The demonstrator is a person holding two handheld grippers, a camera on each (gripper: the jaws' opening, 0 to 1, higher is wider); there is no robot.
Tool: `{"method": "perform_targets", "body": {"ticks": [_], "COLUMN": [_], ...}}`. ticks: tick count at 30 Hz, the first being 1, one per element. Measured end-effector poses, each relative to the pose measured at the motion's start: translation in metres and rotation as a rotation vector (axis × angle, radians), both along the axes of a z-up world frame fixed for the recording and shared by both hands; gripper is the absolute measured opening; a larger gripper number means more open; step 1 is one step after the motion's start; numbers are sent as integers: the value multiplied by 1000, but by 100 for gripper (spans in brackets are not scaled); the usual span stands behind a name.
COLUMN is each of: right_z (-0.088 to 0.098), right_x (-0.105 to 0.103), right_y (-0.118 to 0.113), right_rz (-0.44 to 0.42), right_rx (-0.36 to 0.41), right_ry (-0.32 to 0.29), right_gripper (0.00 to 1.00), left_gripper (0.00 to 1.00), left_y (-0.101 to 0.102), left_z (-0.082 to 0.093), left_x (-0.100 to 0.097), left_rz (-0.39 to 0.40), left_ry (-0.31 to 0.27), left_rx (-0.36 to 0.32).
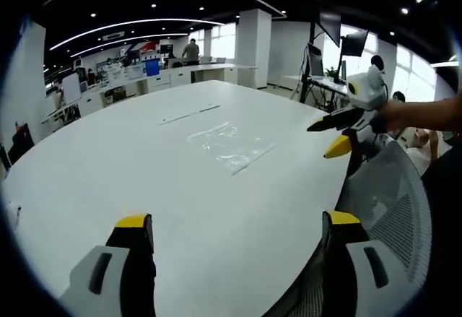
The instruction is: Open the resealable bag by pulling the two sides of the seal apart until the entire bag opening is separated and visibly accessible.
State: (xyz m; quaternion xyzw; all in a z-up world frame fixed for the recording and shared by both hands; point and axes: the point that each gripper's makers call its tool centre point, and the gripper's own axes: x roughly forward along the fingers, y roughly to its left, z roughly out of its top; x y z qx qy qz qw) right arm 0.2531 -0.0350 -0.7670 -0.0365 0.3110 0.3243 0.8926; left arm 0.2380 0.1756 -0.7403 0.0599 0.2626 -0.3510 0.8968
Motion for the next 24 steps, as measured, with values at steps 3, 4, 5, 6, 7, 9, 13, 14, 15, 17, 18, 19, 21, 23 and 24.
{"method": "perform_targets", "body": {"ticks": [3,4,5,6,7,9,13,14,15,17,18,19,21,23,24], "right_z": [-1,-1,-1,-2,-2,-4,-8,-8,-9,-10,-11,-11,-12,-14,-14], "right_x": [8,10,12,14,16,21,28,31,34,39,42,44,47,50,51], "right_y": [5,6,9,10,12,15,21,23,25,28,30,31,34,35,35], "right_rz": [23,29,38,44,50,58,70,72,73,79,83,87,102,109,110], "right_rx": [-10,-11,-12,-12,-12,-12,0,1,3,5,5,4,0,-3,-2], "right_ry": [-5,-6,-7,-7,-8,-7,-1,-1,-2,-5,-6,-7,-2,-2,-2], "right_gripper": [80,80,79,79,79,77,72,71,70,69,69,68,67,66,65], "left_gripper": [96,96,96,96,96,94,94,94,94,93,93,93,93,93,94], "left_y": [0,0,0,0,0,-1,-1,-1,-1,-2,-3,-3,-3,-2,-1], "left_z": [2,2,2,3,4,4,2,2,1,0,-2,-3,-4,-5,-5], "left_x": [2,3,3,4,5,5,6,6,6,7,8,8,9,11,12], "left_rz": [1,0,0,-2,-5,-9,-10,-11,-13,-21,-26,-29,-41,-57,-60], "left_ry": [-6,-6,-6,-6,-17,-18,-4,-1,1,8,14,17,17,11,8], "left_rx": [1,1,1,2,3,-1,-1,-2,-3,-2,0,2,9,28,31]}}
